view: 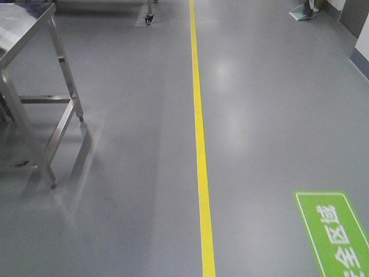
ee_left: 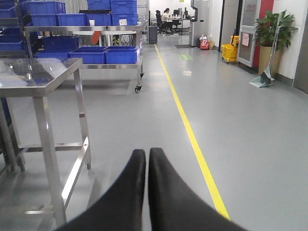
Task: Pour parts from conveyor to right shelf
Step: 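Drive along the yellow floor line carrying the block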
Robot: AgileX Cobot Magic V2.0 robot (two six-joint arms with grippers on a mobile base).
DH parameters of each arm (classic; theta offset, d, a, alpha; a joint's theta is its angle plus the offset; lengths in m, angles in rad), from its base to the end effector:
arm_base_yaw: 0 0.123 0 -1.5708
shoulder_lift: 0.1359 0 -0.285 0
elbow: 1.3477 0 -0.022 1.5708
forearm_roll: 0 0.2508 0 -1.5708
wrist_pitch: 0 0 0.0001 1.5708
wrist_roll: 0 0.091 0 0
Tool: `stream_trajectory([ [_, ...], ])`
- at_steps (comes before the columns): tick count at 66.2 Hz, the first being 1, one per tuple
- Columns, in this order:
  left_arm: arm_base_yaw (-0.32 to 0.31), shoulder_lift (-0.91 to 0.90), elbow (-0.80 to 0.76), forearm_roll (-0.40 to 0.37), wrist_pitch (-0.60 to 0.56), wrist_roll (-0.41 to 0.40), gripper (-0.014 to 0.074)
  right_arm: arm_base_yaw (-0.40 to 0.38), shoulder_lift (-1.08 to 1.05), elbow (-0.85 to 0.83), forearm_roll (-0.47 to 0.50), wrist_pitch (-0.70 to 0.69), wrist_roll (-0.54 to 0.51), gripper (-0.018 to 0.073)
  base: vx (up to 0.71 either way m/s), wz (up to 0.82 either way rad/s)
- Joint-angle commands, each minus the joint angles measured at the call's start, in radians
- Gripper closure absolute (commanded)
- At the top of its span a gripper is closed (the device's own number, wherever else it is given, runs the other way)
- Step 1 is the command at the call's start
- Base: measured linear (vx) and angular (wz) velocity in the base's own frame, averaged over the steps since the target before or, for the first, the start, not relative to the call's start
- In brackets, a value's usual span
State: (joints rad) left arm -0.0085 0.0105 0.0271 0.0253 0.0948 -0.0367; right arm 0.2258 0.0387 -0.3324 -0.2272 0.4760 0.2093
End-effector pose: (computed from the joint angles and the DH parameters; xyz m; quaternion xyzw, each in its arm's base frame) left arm 0.0584 -0.0003 0.1948 -0.0019 0.7229 -0.0061 0.6909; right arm 0.0354 -0.0015 0.2784 -0.0457 0.7348 0.0405 0.6755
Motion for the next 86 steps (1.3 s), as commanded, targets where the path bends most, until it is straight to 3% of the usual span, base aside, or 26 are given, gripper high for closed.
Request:
stream_trajectory([
  [1,-0.005,0.015,-0.020,-0.006,-0.073,-0.008,0.0603,0.002,0.011,-0.026,-0.017,-0.078,-0.006,0.0564,0.75,0.00],
  [86,-0.005,0.015,-0.020,-0.006,-0.073,-0.008,0.0603,0.002,0.011,-0.026,-0.017,-0.079,-0.006,0.0564,0.76,-0.01],
])
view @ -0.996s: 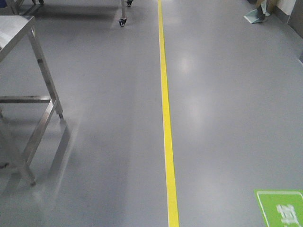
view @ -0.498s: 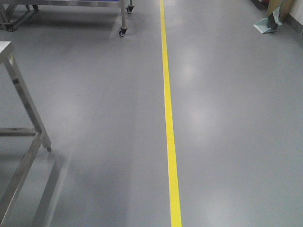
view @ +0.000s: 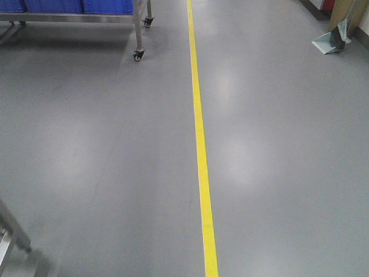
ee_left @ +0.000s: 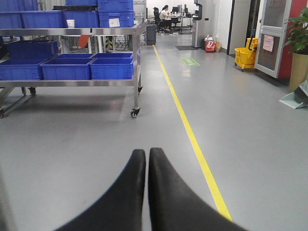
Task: Pour parts from conveyor to right shelf
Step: 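Drive along the yellow floor line carrying the block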
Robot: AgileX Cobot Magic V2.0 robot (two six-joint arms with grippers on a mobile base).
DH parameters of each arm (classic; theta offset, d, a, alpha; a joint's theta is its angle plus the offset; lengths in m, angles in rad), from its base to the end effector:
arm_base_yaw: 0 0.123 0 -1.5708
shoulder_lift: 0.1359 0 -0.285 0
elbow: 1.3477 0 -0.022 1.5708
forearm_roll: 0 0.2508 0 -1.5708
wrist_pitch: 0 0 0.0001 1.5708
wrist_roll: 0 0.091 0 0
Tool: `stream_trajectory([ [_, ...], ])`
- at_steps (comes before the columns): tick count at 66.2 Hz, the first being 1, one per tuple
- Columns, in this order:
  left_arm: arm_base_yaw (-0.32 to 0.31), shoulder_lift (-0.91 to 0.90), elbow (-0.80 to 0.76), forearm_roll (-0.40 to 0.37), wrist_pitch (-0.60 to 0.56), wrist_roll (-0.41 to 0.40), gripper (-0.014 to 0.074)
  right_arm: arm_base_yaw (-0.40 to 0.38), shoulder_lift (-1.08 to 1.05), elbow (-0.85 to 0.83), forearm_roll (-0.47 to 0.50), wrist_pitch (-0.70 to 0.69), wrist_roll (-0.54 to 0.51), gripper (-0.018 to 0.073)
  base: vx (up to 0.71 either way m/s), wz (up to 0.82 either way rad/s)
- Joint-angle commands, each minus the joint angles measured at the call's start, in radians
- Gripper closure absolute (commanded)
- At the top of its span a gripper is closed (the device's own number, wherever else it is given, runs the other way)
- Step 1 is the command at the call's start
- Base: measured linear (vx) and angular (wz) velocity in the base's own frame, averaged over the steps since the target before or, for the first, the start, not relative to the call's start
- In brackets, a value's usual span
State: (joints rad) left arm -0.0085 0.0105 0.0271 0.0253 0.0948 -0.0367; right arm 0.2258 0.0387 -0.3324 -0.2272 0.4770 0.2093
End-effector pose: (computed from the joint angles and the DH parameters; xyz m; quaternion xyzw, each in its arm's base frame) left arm 0.0584 -0.0003 0.1948 -0.0019 0.7229 -0.0061 0.6909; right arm 0.0354 -0.0015 0.2783 -0.0456 0.7351 0.0404 0.6752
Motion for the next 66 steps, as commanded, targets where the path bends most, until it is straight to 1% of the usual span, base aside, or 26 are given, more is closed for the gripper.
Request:
stream_trajectory([
  [1,-0.005,0.015,-0.020,-0.006,-0.073,-0.008,0.0603,0.002,0.011,-0.026,-0.017,-0.080,-0.006,0.0564,0.77,-0.06],
  [66,-0.005,0.015,-0.020,-0.006,-0.073,-0.008,0.0603,0.002,0.011,-0.026,-0.018,-0.080,-0.006,0.0564,0.76,0.01],
])
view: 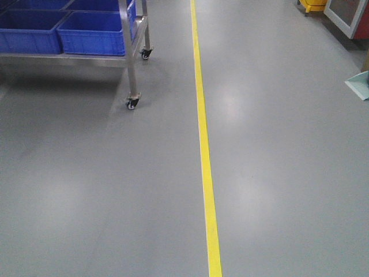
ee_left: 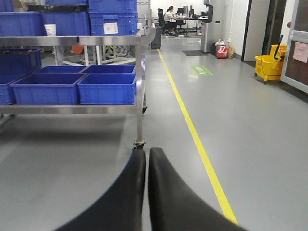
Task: Pour parts from conveyor to right shelf
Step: 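Drive along the yellow floor line carrying the block, then drive into the aisle between shelves of blue bins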
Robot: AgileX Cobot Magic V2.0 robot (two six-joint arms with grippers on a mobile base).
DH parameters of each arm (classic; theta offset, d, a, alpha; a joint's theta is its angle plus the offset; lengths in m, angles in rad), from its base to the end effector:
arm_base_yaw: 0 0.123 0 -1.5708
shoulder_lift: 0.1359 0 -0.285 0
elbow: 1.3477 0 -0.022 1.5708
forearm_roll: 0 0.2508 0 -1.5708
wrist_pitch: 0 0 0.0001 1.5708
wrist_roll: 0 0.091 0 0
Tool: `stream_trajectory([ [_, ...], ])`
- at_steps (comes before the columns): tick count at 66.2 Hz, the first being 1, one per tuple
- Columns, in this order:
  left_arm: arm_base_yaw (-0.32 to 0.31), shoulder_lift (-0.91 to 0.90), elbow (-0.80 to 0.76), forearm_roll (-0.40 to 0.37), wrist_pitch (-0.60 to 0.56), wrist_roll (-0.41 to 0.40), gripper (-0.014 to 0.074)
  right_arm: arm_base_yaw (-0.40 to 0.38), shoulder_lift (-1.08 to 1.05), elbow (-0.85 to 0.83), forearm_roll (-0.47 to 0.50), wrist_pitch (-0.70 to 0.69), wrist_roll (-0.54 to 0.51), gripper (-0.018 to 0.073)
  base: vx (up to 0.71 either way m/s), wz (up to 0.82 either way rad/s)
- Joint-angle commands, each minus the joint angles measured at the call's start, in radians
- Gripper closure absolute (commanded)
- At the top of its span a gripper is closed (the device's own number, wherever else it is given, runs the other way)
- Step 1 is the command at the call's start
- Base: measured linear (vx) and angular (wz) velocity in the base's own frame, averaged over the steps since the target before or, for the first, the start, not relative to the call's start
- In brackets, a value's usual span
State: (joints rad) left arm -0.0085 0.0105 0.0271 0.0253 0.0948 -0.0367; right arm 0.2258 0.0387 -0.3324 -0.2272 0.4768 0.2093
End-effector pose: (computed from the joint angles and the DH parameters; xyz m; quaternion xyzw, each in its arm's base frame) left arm 0.0584 -0.0003 0.1948 -0.0019 0.7229 -0.0061 0.6909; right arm 0.0354 -0.0015 0.2784 -0.0456 0.7351 0.0405 0.6752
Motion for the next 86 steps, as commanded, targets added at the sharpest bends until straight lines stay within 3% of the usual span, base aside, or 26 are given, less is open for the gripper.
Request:
stream_trajectory([
  [1,-0.005,0.015,-0.020,-0.006,-0.073,-0.008,0.0603,0.002,0.011,-0.026,-0.018,-0.079,-0.006,0.0564,0.71,-0.10],
  [86,-0.005,0.015,-0.020,-0.006,-0.073,-0.008,0.0603,0.002,0.011,-0.026,-0.018,-0.079,-0.006,0.0564,0.66,0.02],
])
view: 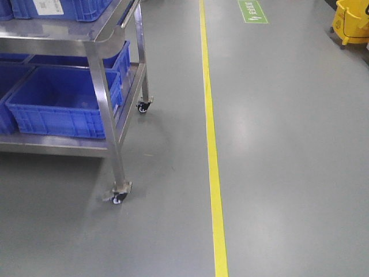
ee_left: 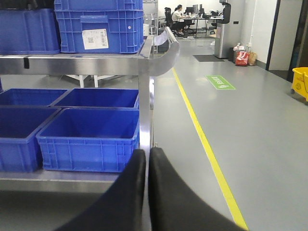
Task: Pour parts from conveyor to right shelf
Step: 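Drive into the aisle between shelves of blue bins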
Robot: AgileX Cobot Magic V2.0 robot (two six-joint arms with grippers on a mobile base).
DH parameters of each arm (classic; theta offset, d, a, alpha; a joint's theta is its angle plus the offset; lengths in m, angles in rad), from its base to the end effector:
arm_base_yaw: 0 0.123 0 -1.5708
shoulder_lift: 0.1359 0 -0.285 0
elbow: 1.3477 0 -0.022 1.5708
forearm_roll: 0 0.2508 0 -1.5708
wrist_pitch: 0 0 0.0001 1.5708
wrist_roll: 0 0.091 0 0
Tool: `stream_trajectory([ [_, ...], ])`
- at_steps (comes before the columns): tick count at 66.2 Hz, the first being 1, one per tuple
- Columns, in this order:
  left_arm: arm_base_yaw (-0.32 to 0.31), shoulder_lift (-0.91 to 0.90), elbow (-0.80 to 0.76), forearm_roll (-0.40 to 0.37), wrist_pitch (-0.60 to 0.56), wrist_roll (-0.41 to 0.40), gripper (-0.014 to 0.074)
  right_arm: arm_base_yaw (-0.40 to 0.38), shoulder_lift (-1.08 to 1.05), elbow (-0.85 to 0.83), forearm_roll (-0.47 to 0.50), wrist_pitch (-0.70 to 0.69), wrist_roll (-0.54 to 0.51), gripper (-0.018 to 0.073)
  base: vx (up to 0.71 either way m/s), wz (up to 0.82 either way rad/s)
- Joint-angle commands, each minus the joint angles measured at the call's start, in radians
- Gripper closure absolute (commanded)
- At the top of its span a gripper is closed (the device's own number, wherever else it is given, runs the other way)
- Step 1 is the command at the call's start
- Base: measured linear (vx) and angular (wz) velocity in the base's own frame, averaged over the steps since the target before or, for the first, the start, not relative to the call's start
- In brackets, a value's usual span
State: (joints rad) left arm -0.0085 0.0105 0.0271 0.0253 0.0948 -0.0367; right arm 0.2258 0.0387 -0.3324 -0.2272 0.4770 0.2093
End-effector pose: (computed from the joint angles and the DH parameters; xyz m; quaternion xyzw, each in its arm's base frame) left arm 0.0584 -0.0003 0.1948 -0.0019 0.7229 -0.0061 0.6909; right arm 0.0354 -0.0015 0.2783 -0.0456 0.7351 0.0404 0.6752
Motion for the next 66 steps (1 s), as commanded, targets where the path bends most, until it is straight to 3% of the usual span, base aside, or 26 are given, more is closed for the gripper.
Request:
stream_trajectory([
  [1,-0.005,0.015,-0.020,-0.006,-0.073,-0.008,0.0603,0.002,0.011,-0.026,-0.018,-0.079,-0.006,0.0564,0.55,0.03],
  [30,-0.005,0.015,-0.020,-0.006,-0.073,-0.008,0.0603,0.002,0.011,-0.026,-0.018,-0.079,-0.006,0.0564,0.48,0.23],
  [66,-0.005,0.015,-0.020,-0.006,-0.073,-0.008,0.0603,0.002,0.011,-0.026,-0.018,-0.079,-0.006,0.0564,0.27,0.89],
])
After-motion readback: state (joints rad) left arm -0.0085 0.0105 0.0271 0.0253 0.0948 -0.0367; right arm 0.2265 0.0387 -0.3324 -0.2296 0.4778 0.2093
